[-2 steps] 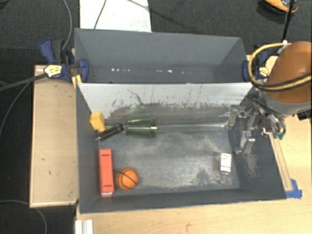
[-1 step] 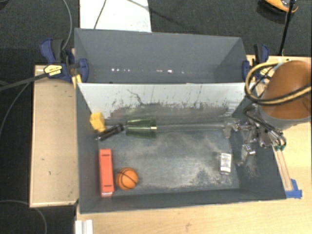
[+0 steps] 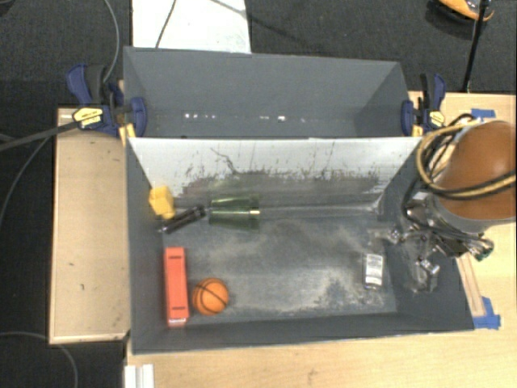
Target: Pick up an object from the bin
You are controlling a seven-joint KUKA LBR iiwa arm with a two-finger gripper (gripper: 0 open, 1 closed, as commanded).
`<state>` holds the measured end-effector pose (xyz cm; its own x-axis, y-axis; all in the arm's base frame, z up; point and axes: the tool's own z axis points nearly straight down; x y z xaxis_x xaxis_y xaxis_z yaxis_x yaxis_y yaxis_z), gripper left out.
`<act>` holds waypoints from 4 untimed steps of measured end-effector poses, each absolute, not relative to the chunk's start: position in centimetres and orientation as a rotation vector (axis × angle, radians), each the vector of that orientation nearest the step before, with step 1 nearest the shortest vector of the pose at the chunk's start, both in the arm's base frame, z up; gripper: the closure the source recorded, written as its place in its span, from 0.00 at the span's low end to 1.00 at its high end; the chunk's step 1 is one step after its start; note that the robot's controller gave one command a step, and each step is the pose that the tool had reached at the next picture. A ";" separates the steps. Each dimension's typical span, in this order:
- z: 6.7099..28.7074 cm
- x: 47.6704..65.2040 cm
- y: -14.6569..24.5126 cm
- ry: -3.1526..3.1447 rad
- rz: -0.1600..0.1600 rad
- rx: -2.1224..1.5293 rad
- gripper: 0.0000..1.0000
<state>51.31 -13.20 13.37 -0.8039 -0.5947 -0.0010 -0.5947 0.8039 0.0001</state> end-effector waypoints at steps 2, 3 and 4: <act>7.5 50.9 -12.2 2.983 -0.002 -0.964 0.00; 6.8 51.7 -12.0 2.965 -0.005 -1.004 1.00; 7.1 51.8 -12.0 2.961 -0.006 -1.011 1.00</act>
Offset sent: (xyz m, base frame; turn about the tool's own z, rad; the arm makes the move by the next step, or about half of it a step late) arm -0.0060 0.0103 -0.0637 0.0146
